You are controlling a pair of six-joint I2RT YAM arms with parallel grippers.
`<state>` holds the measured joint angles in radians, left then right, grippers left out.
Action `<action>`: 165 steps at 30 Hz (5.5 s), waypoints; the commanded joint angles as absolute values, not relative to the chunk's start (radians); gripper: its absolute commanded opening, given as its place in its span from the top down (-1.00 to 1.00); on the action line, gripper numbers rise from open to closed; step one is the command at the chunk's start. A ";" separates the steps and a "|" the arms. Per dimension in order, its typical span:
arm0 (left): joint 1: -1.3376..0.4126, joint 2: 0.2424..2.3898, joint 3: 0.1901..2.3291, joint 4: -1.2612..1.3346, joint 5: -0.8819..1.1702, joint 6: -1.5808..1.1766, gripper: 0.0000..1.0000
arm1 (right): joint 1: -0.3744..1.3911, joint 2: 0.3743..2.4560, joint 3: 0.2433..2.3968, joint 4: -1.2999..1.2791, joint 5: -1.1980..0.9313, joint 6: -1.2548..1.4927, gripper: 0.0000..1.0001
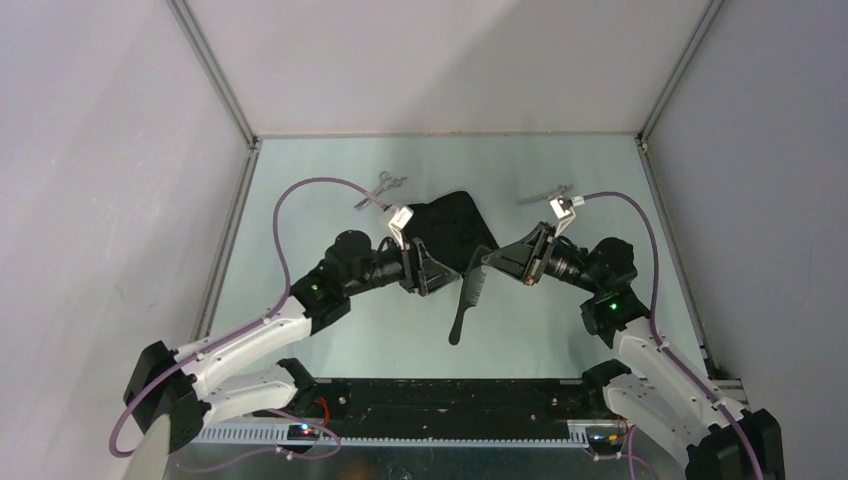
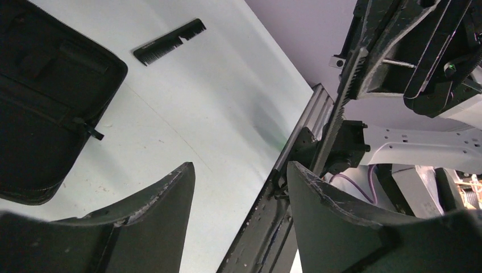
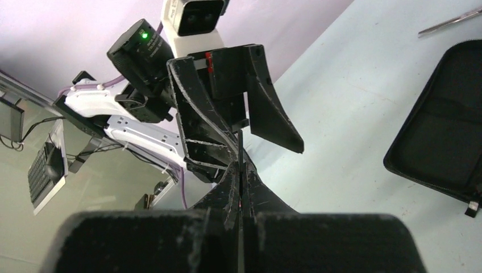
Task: Sort the hair-cutting tools
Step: Pick up the comb at the center of the board.
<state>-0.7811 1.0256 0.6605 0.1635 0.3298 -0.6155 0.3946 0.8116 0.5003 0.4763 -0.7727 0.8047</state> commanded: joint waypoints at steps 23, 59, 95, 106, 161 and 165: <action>-0.832 1.046 0.707 0.269 0.394 -0.607 -0.26 | 0.440 0.867 0.550 0.550 -0.808 0.779 1.00; -0.969 1.006 0.708 0.095 0.508 -0.141 0.55 | 0.413 0.816 0.612 0.716 -0.870 0.763 1.00; -1.234 1.086 0.746 -0.051 -0.910 0.801 1.00 | 0.665 0.711 0.805 -0.175 -0.044 1.085 -0.67; -1.283 1.136 0.734 0.027 -0.937 0.878 1.00 | 0.672 0.778 0.809 -0.195 0.014 1.132 -0.33; -0.561 1.552 1.224 -0.331 -0.047 -0.007 -0.64 | 0.266 0.557 0.570 -0.240 -0.170 0.992 1.00; -0.490 1.724 1.394 -0.400 0.027 -0.038 -0.57 | 0.256 0.553 0.569 -0.245 -0.179 0.964 1.00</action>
